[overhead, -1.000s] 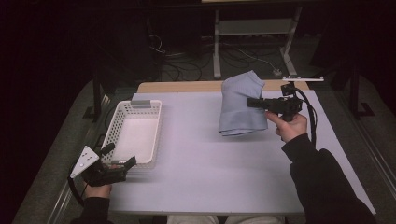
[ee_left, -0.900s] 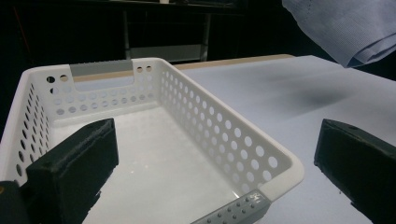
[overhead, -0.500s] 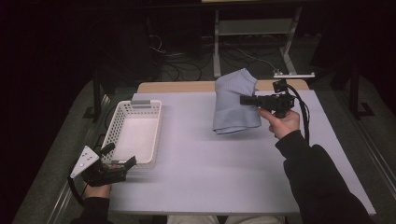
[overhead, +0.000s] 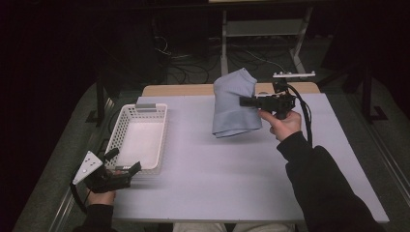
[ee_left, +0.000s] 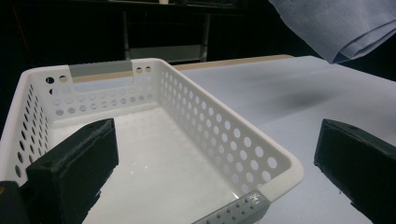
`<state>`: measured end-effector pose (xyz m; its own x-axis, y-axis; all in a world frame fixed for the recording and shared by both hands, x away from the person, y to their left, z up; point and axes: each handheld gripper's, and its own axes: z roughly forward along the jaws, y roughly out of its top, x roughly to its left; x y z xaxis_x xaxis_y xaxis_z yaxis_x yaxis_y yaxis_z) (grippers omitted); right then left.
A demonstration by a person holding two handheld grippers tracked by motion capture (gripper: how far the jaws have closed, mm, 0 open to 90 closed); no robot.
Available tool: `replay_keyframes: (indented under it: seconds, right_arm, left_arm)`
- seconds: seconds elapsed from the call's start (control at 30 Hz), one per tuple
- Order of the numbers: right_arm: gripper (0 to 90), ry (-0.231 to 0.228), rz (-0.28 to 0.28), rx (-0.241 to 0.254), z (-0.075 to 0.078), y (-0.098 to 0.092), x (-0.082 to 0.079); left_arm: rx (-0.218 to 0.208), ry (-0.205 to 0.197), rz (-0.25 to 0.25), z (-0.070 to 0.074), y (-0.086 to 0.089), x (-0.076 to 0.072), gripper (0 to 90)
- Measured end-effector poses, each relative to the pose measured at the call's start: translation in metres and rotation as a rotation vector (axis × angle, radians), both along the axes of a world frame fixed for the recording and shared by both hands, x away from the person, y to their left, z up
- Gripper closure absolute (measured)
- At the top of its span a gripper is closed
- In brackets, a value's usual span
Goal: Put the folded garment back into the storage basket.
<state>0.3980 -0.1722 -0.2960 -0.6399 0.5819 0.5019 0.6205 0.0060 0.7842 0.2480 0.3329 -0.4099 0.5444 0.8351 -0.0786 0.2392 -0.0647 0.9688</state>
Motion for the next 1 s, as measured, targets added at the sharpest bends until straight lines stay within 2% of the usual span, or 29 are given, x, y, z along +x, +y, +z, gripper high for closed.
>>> replay_keyframes:
  seconds: [1.0]
  right_arm:
    - [73.5, -0.016, 0.063, 0.005, 0.009, 0.045, 0.011]
  left_arm:
    - [-0.008, -0.002, 0.001, 0.0, 0.0, 0.0, 0.0]
